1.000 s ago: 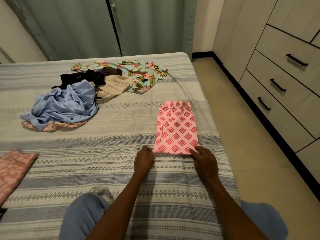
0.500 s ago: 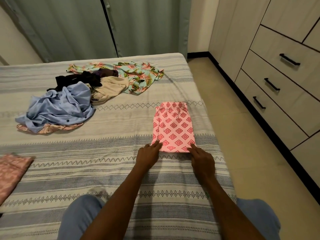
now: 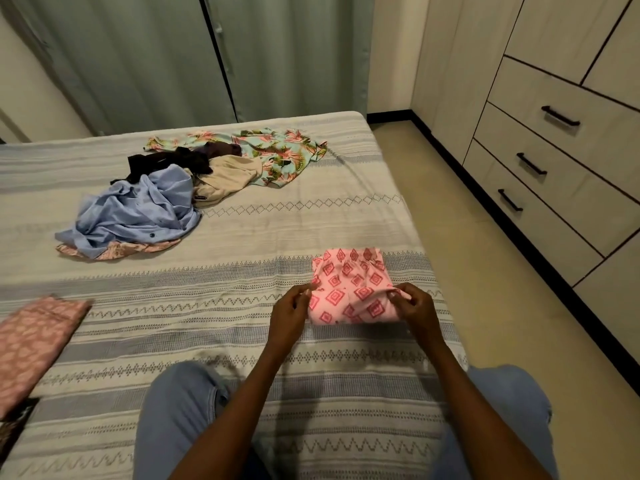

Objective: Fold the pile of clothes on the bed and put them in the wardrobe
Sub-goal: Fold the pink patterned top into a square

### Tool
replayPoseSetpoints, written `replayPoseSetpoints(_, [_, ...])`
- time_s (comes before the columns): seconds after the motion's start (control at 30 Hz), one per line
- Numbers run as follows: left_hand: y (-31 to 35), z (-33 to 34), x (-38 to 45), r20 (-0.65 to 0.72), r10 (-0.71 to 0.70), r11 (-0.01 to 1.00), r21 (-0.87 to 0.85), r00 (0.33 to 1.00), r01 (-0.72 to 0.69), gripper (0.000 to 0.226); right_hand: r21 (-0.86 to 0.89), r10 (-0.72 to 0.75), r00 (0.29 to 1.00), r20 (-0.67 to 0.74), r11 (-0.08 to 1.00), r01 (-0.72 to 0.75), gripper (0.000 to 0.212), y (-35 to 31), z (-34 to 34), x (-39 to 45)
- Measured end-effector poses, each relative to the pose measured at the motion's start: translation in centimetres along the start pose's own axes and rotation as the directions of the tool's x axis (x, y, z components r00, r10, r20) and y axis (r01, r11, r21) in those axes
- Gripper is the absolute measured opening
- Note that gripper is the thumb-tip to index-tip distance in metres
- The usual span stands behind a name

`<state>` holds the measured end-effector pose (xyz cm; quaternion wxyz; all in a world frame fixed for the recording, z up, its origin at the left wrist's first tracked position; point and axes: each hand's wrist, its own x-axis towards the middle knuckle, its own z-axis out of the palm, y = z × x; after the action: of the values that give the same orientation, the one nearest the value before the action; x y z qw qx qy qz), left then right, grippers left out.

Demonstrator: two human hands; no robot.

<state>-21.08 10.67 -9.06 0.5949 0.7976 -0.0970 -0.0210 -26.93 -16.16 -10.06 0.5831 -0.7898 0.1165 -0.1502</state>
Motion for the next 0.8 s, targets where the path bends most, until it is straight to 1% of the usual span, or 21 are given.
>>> replayPoseSetpoints(0.1, [-0.2, 0.3, -0.6, -0.065, -0.024, 0.998, 0.057, 0.998, 0.027, 0.017, 0.008, 0.055, 0.999, 0.001, 0.998, -0.055, 0.008, 0.2, 0.5, 0.0])
replayPoseSetpoints(0.13, [0.3, 0.6, -0.5, -0.091, -0.024, 0.999, 0.04, 0.996, 0.028, 0.015, 0.011, 0.086, 0.996, -0.011, 0.996, -0.086, 0.002, 0.2, 0.7, 0.3])
replayPoseSetpoints(0.17, [1.0, 1.0, -0.3, -0.095, -0.035, 0.999, 0.012, 0.995, 0.036, 0.014, 0.013, 0.115, 0.993, -0.028, 0.993, -0.115, 0.008, -0.1, 0.9, 0.7])
replayPoseSetpoints(0.2, [1.8, 1.3, -0.1, -0.067, -0.058, 0.998, -0.022, 0.996, 0.056, 0.017, 0.012, 0.138, 0.989, -0.048, 0.99, -0.138, 0.015, -0.3, 1.1, 1.2])
replayPoseSetpoints(0.27, [2.7, 2.4, 0.6, 0.022, -0.074, 0.996, -0.048, 0.997, 0.075, 0.035, 0.031, 0.182, 0.979, -0.089, 0.983, -0.18, 0.02, -1.3, 1.7, 2.2])
replayPoseSetpoints(0.3, [2.5, 2.9, 1.0, 0.045, -0.046, 0.999, -0.004, 0.998, 0.047, 0.041, 0.067, 0.204, 0.973, -0.106, 0.978, -0.198, 0.02, -1.8, 2.0, 2.8])
replayPoseSetpoints(0.37, [1.6, 4.0, 2.3, 0.019, 0.033, 0.986, 0.161, 0.999, -0.035, 0.042, 0.11, 0.238, 0.961, -0.144, 0.969, -0.223, 0.022, -2.0, 2.8, 4.1])
replayPoseSetpoints(0.4, [1.1, 4.5, 3.0, -0.015, 0.05, 0.972, 0.231, 0.999, -0.045, 0.043, 0.082, 0.231, 0.959, -0.166, 0.972, -0.22, 0.023, -2.1, 3.1, 4.8])
replayPoseSetpoints(0.43, [0.7, 5.0, 3.9, -0.057, 0.026, 0.964, 0.267, 0.998, -0.01, 0.043, 0.024, 0.211, 0.959, -0.188, 0.977, -0.21, 0.023, -1.8, 3.5, 5.6])
replayPoseSetpoints(0.5, [0.5, 5.7, 5.4, -0.154, -0.035, 0.95, 0.303, 0.987, 0.081, 0.042, -0.117, 0.14, 0.966, -0.217, 0.979, -0.168, 0.023, -1.1, 4.2, 7.2])
replayPoseSetpoints(0.57, [0.8, 6.0, 6.5, -0.213, -0.057, 0.932, 0.339, 0.975, 0.128, 0.043, -0.241, 0.066, 0.972, -0.226, 0.963, -0.121, 0.024, -0.5, 4.9, 8.4])
replayPoseSetpoints(0.7, [-0.1, 6.3, 9.4, -0.287, -0.007, 0.888, 0.439, 0.958, 0.138, 0.037, -0.428, -0.058, 0.965, -0.257, 0.902, -0.06, 0.027, 1.0, 5.9, 11.2])
replayPoseSetpoints(0.8, [-1.5, 6.4, 11.8, -0.279, 0.036, 0.855, 0.506, 0.96, 0.115, 0.034, -0.489, -0.101, 0.96, -0.263, 0.871, -0.042, 0.029, 1.9, 6.5, 12.7])
